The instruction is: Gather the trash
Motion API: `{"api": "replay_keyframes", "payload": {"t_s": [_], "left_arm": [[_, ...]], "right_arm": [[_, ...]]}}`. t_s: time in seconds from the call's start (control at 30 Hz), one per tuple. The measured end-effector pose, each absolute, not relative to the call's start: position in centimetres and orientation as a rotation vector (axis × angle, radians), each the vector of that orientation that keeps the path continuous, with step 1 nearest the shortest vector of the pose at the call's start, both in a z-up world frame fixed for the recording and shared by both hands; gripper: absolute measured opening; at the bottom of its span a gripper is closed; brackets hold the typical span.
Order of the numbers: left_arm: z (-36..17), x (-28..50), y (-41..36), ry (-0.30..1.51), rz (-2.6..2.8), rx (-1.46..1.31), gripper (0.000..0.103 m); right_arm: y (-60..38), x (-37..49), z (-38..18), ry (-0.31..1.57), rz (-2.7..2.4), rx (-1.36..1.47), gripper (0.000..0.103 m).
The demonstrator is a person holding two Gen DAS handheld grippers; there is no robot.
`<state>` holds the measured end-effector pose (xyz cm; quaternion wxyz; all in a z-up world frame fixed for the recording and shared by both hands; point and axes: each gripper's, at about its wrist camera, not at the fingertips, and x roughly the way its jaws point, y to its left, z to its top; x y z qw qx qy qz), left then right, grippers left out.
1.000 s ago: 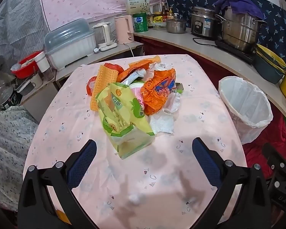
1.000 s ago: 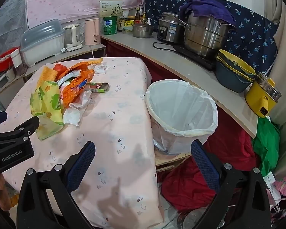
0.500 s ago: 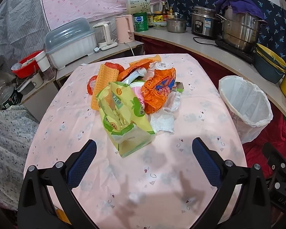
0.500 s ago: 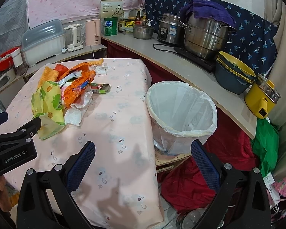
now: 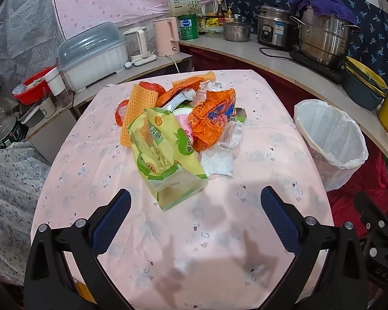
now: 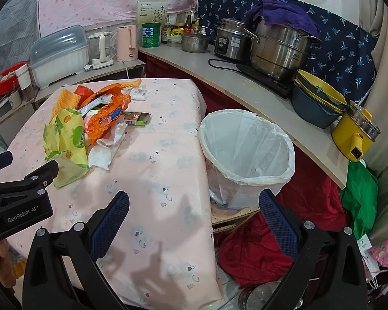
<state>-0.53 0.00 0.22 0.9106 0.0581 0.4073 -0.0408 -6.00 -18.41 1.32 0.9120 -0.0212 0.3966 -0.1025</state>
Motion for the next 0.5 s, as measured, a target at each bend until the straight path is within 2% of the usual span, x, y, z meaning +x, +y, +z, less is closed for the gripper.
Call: {"api": "replay_keyframes", "payload": {"t_s": [0.5], "left_arm": [[0.04, -0.15, 0.36, 0.873, -0.08, 0.094, 0.096]], "right_arm": [[-18.18, -5.92, 1.38, 0.817, -0.213, -0.047, 0.096]]}}
